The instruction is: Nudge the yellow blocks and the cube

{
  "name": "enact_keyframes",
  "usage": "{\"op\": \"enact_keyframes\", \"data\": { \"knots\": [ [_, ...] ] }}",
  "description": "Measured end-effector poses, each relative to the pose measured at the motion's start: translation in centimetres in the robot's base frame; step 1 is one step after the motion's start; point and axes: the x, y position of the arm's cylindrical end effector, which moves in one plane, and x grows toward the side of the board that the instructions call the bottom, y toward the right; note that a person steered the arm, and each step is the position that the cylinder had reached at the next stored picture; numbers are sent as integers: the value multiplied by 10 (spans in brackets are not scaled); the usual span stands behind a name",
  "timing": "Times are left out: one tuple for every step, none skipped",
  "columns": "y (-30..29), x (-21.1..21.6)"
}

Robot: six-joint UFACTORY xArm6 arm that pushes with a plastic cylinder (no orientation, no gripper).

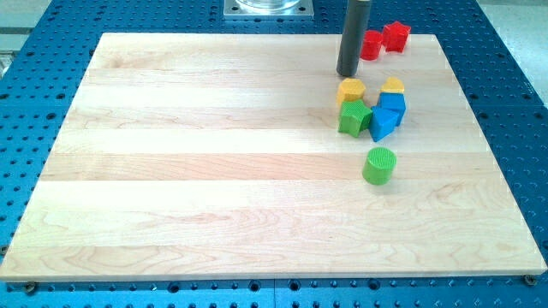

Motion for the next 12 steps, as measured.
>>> {"op": "enact_keyframes", "data": {
  "knots": [
    [12, 13],
    [56, 15],
    [96, 25],
    [72, 51],
    [57, 55],
    [52, 59],
    [67, 56],
    [77, 66],
    [91, 85],
    [71, 92],
    [77, 82],
    [152, 35]
  ]
}}
